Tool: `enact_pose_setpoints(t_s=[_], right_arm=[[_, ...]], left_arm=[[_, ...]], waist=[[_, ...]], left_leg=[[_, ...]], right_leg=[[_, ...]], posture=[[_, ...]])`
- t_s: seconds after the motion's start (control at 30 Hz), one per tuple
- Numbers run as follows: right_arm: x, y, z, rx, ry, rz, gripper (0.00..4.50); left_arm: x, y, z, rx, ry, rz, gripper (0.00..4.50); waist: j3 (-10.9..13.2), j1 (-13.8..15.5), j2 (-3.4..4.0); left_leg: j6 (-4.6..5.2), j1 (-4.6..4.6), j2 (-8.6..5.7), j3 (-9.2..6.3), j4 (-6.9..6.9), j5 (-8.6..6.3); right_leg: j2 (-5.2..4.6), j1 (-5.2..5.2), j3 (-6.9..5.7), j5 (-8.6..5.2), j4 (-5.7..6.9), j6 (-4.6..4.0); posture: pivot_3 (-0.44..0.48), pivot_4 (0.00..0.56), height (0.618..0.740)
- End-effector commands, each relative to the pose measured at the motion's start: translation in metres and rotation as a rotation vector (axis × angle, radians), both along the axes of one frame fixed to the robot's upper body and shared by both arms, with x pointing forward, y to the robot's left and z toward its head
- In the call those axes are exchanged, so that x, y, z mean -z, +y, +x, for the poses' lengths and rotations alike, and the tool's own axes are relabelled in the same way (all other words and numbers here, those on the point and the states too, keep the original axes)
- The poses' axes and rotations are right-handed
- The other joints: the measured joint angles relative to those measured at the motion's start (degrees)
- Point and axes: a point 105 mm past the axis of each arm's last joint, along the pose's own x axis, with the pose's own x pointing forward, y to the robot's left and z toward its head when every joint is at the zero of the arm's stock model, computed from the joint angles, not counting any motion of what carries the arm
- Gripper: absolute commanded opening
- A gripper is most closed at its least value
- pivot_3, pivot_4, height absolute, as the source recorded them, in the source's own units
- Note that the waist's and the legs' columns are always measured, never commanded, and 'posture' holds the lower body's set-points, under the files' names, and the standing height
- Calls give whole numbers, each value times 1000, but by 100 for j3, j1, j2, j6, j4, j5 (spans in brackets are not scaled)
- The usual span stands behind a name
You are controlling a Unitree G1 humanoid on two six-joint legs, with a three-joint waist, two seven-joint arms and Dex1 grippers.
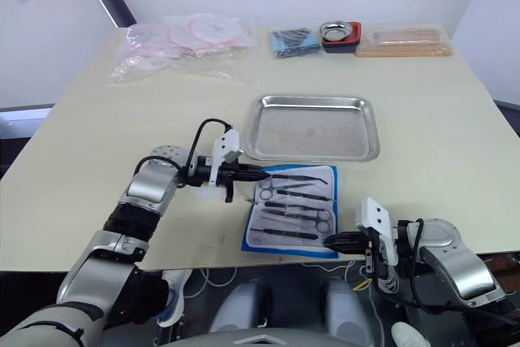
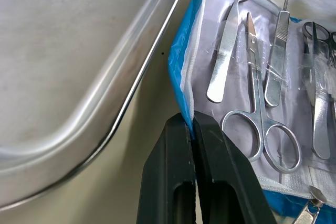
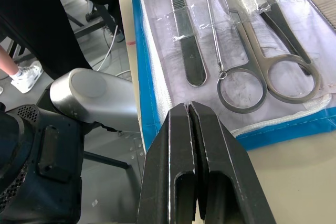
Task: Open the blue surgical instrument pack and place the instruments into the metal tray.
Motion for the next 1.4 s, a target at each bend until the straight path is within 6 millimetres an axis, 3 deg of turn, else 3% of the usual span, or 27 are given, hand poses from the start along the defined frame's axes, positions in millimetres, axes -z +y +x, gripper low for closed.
enact_pose_setpoints(t_s=[0.03, 0.3, 0.5, 0.93, 0.97, 1.0, 1.07, 1.4], right_arm=[[3, 0, -1, -9, 7, -18, 54], [5, -2, 1, -4, -6, -51, 54], [8, -1, -3, -7, 7, -53, 1574], [12, 1, -4, -28, 24, -57, 1574], [12, 1, -3, -28, 24, -58, 1680], [12, 1, -3, -29, 25, -60, 1680], [12, 1, -4, -37, 29, -65, 1680], [14, -2, -6, -29, 47, -72, 1680]], left_arm=[[31, 8, -13, -29, 111, 63, 0], [27, 3, -11, -40, 117, 17, 0], [27, 8, -7, -70, 128, 13, 0], [14, 4, -4, -101, 161, -94, 0], [15, 5, -3, -104, 157, -89, 628], [16, 6, -2, -116, 144, -80, 881], [17, 8, 0, -127, 133, -71, 1900], [5, 14, 2, -202, 133, -153, 1900]], waist=[[0, 0, 0], [-3, 3, -2], [-7, 4, -6], [-11, 10, -8], [-11, 8, -8], [-11, 6, -8], [-11, 7, -9], [-11, 10, -10]], left_leg=[[0, 1, 0, 0, 0, 0], [0, 2, 0, 0, 0, 0], [0, 2, 0, 1, 0, 0], [0, 3, 0, 0, 0, 0], [0, 3, 0, 0, 0, 0], [0, 3, 0, 0, 0, 0], [0, 4, 0, 0, 0, 0], [0, 3, 0, 0, 0, 0]], right_leg=[[0, 0, 1, 0, 0, 0], [2, 0, 2, -1, 0, 0], [2, 0, 2, -1, 0, 0], [1, 1, 2, -1, 0, 0], [1, 1, 2, -1, 1, 0], [1, 1, 2, -1, 0, 0], [2, 1, 2, -1, 0, 0], [1, 1, 2, -1, -1, 0]], posture=[[0, 150, 740], [0, 150, 740], [0, 150, 740], [0, 150, 740], [0, 150, 740], [0, 150, 740], [0, 150, 740], [0, 150, 740]])
